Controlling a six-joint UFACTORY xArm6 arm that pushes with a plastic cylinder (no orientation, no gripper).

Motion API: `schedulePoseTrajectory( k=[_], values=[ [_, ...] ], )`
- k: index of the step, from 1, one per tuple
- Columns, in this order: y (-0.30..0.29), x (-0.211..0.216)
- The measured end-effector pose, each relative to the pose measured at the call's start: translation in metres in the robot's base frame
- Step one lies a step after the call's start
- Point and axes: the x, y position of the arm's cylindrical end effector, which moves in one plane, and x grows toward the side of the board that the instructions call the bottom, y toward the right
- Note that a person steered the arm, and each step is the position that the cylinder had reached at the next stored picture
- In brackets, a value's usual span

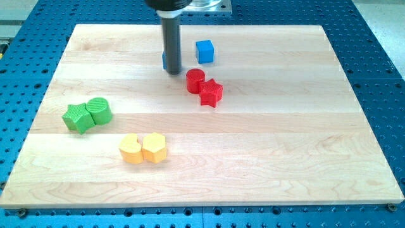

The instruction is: Slide the blue triangle to the left of the blue cube

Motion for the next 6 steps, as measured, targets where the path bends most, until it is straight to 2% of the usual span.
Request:
schedulePoseTrajectory(
  k=[1, 2, 4, 5, 6],
  values=[
    [-0.044, 0.012],
    [-0.004, -0.029],
    [-0.039, -0.045],
    [0.01, -0.057],
    [-0.001, -0.021]
  ],
)
